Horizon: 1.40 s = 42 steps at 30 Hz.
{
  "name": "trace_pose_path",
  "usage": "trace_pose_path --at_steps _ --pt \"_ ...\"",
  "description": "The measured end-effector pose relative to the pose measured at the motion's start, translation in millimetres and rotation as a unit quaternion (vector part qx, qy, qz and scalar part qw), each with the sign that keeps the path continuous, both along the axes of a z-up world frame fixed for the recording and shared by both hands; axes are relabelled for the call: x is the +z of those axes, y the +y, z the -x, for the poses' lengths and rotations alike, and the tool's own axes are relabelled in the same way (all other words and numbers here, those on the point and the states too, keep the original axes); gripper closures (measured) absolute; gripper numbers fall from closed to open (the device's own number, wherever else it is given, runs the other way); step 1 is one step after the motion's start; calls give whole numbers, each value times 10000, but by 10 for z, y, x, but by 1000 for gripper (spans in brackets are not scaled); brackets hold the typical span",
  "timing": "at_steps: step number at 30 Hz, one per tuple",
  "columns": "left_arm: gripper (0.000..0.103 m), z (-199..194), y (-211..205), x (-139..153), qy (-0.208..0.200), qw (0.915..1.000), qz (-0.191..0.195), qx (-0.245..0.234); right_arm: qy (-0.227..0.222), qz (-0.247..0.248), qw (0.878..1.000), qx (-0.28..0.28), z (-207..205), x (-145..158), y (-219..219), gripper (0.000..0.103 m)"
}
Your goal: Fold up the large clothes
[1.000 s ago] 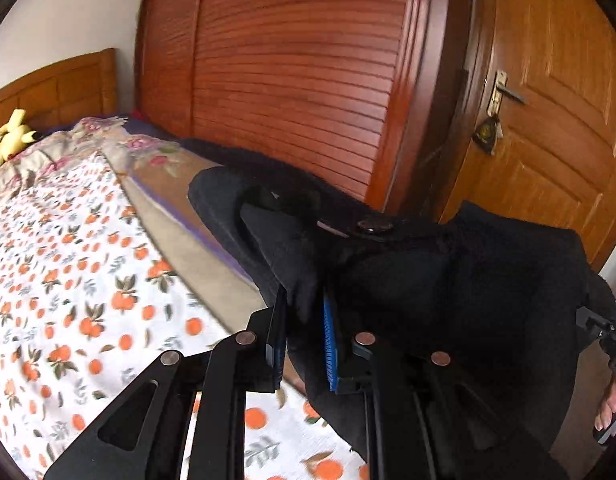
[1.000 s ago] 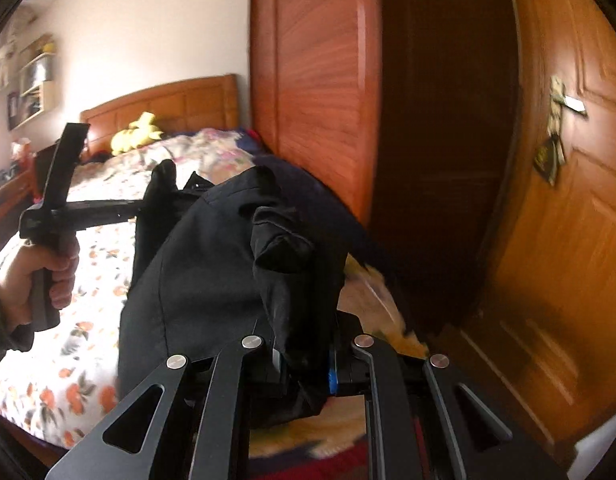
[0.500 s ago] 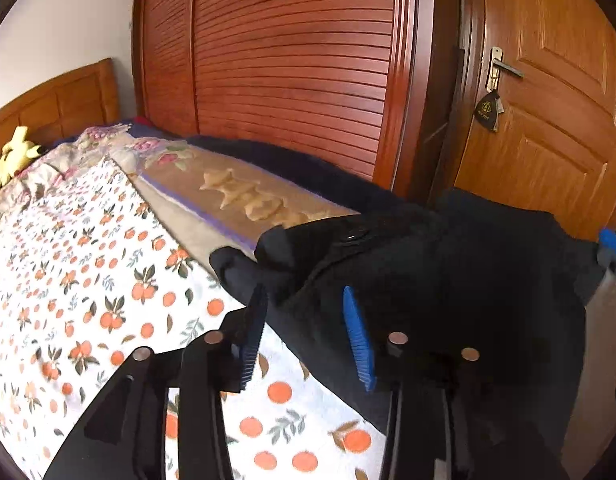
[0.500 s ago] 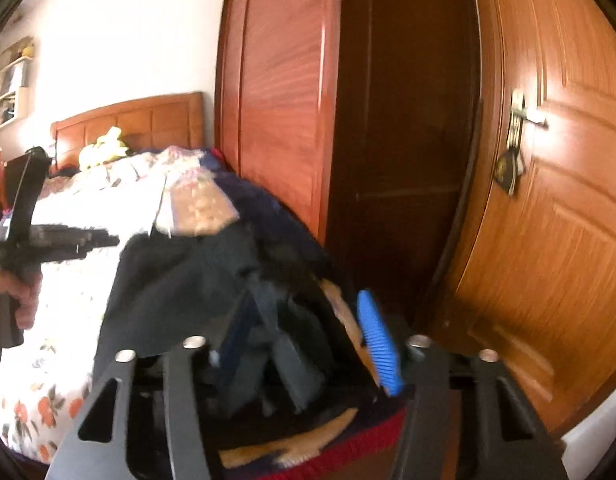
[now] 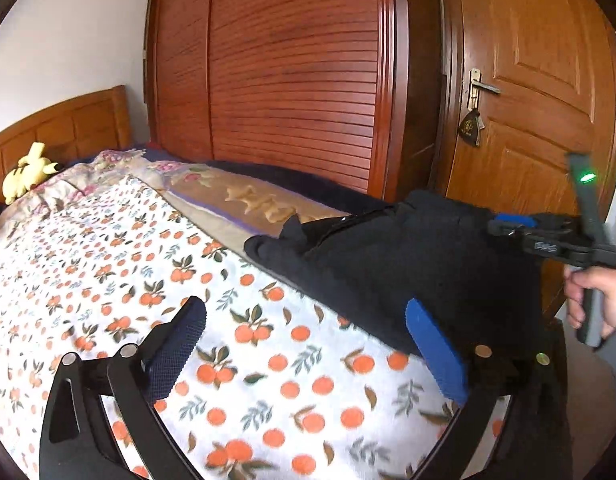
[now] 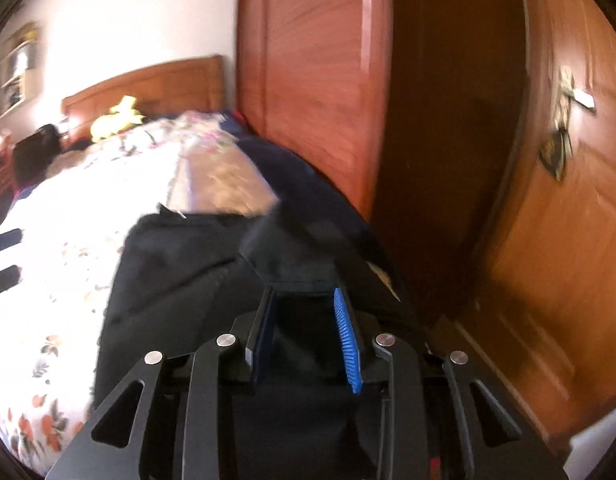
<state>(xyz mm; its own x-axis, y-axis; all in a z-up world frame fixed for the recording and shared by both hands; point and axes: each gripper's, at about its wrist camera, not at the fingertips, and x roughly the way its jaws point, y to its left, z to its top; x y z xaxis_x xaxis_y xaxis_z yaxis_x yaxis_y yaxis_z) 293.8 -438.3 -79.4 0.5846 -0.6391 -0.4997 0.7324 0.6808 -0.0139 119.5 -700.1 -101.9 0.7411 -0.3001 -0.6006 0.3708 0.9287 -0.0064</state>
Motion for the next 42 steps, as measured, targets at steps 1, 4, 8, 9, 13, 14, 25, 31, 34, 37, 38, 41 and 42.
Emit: trace_pose_path --at_steps 1,4,8,9,13,14,25,31,34,37,38,41,42 --pt "2 42 45 11 -4 10000 7 7 152 -81 9998 -78 -18 -112 -44 76" --pt "2 196 222 47 -87 9999 39 57 242 -65 9996 -143 -28 -269 -46 76" --pt "2 340 392 98 -115 9999 20 102 236 -102 9992 -322 9 -267 -39 76" --pt "2 371 439 117 -132 9999 16 107 230 -79 9990 -375 31 -238 -25 76" --pt "2 510 639 237 -314 9992 -27 232 62 48 9990 -451 145 -1 101 58" --pt "2 543 688 266 -334 9991 -30 252 5 127 9988 -464 177 57 146 47" --pt "2 920 1276 438 -376 9980 -75 504 -484 224 9984 190 537 459 1035 26" --pt "2 1143 1762 394 -289 9956 -109 883 -759 125 9937 815 562 511 1782 7" --pt "2 1249 2047 359 -226 9932 -139 1133 -836 16 9893 1195 553 516 2175 7" --pt "2 1365 2339 338 -227 9893 -204 1429 -845 -75 9850 1506 548 485 2533 7" --pt "2 1394 2429 338 -203 9884 -183 1492 -823 -77 9839 1583 545 468 2661 7" --pt "2 1491 2719 342 -133 9847 -142 1732 -775 -98 9804 1808 552 418 2964 7" --pt "2 1525 2808 344 -132 9833 -151 1808 -786 -115 9792 1866 561 405 3055 7"
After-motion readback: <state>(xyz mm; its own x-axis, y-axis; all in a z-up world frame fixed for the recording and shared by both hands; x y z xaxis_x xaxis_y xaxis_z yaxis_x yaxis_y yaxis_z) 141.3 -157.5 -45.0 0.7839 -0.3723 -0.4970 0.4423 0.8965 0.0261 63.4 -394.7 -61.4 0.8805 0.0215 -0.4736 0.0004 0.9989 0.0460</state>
